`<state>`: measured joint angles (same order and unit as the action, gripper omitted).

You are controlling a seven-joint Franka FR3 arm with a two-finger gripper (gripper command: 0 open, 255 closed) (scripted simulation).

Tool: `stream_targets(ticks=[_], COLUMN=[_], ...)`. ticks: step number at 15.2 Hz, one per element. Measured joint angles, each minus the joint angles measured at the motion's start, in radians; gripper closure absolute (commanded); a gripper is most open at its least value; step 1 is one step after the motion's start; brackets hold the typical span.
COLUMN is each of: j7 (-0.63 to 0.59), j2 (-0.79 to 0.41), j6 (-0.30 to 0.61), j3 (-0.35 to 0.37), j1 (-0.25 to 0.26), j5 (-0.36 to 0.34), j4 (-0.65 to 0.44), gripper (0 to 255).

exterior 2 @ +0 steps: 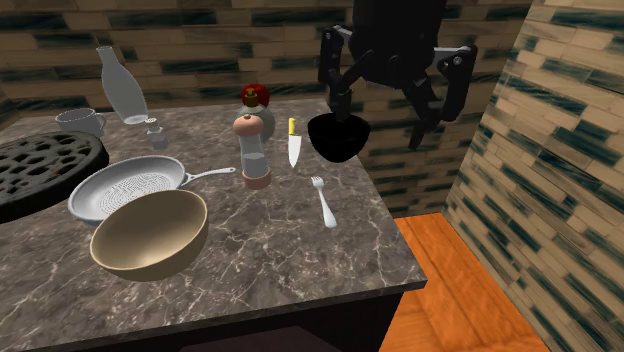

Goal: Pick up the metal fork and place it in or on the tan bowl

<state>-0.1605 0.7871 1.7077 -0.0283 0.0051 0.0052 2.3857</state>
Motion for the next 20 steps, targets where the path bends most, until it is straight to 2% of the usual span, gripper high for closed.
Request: stream_targets(ticks=[2, 8, 14, 20], j7=[0.003, 0.031, 0.051, 0.052], j2=[-0.009, -0.124, -0.289, -0.488], j6=[0.017, 0.195, 0.389, 0.567], j3=[0.003, 0.046, 0.098, 0.156], j1=[0.004, 0.049, 0.092, 0.123], j5=[0.000, 0.000, -0.012, -0.050], j4=[0.008, 0.069, 0.096, 0.074], gripper=[0, 0, 0, 0])
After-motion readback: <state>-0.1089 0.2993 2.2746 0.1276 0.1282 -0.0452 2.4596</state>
